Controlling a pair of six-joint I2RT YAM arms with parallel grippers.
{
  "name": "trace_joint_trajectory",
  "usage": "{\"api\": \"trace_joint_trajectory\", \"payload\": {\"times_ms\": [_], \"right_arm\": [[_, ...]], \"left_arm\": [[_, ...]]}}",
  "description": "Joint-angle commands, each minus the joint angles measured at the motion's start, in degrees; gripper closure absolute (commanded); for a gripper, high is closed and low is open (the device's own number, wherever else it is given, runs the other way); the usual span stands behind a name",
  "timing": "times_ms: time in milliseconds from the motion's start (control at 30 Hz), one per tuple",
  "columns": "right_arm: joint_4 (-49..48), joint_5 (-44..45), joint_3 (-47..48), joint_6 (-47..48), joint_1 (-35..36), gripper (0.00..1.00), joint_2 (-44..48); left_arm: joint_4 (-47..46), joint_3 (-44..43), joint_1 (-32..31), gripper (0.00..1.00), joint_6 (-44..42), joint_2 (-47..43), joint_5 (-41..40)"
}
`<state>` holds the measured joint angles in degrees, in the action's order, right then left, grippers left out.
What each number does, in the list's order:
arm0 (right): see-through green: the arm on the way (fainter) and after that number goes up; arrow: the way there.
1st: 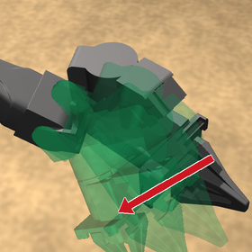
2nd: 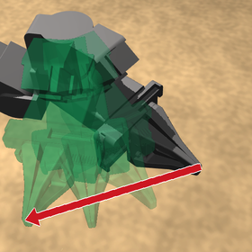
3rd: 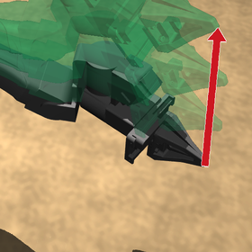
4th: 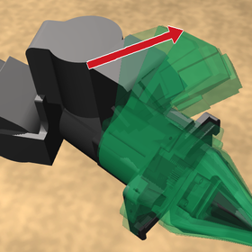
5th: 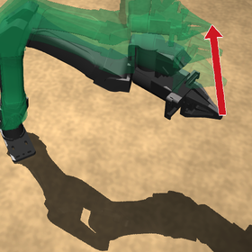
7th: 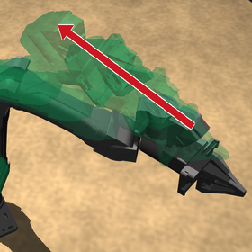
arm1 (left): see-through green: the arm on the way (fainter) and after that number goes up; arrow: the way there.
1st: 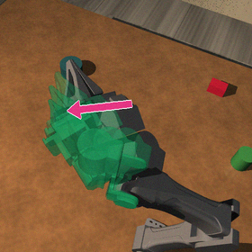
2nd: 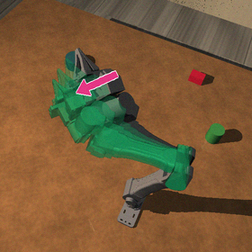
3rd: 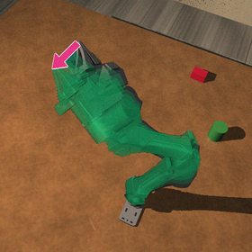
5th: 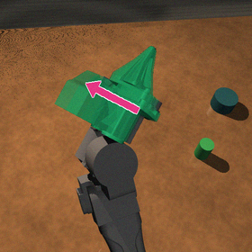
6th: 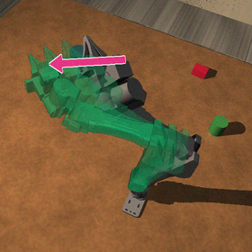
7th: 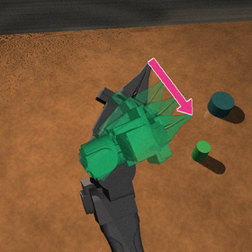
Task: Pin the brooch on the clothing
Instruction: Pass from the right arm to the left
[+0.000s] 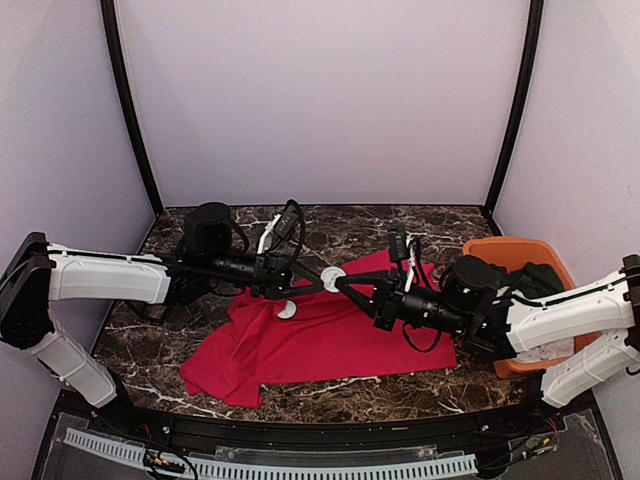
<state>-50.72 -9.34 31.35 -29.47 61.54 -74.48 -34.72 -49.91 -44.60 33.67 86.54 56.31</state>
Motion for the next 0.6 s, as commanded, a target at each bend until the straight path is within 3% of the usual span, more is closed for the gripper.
{"api": "trace_joint_trajectory", "payload": {"times_ms": [0, 233, 433, 567], "right_arm": [[-1.92, -0.44, -0.15, -1.10, 0.77, 1.00, -0.93], [-1.54, -0.67, 0.04, -1.33, 0.90, 1.00, -1.14], [0.25, -1.77, 0.85, -0.80, 0.95, 1.00, -1.05], [7.69, -3.37, 3.65, 0.99, 0.95, 0.97, -0.02]], "left_arm": [[-4.18, -1.50, -0.31, 0.75, 1.76, -0.57, 2.10], [-5.88, -1.82, -0.29, 0.99, 2.87, 0.47, 3.26], [-3.72, -2.58, -0.40, 0.99, 1.74, 0.49, 4.50], [3.98, -3.80, -0.40, 0.99, -2.98, -0.52, 5.90]]}}
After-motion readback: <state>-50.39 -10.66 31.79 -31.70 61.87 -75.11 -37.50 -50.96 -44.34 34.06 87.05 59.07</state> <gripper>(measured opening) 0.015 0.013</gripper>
